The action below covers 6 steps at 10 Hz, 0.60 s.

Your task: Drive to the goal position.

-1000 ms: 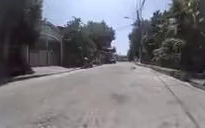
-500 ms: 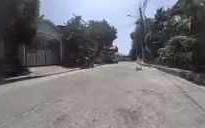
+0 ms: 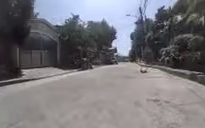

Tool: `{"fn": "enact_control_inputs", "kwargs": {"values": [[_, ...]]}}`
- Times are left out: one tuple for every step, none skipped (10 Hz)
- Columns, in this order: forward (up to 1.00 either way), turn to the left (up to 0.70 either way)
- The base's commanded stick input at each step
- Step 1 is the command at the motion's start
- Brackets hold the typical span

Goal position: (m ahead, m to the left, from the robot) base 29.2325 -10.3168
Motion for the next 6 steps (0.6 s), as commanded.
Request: {"fn": "enact_control_inputs", "kwargs": {"values": [[1.00,-0.35],[1.00,-0.38],[1.00,0.00],[1.00,-0.17],[1.00,-0.35],[1.00,-0.38]]}}
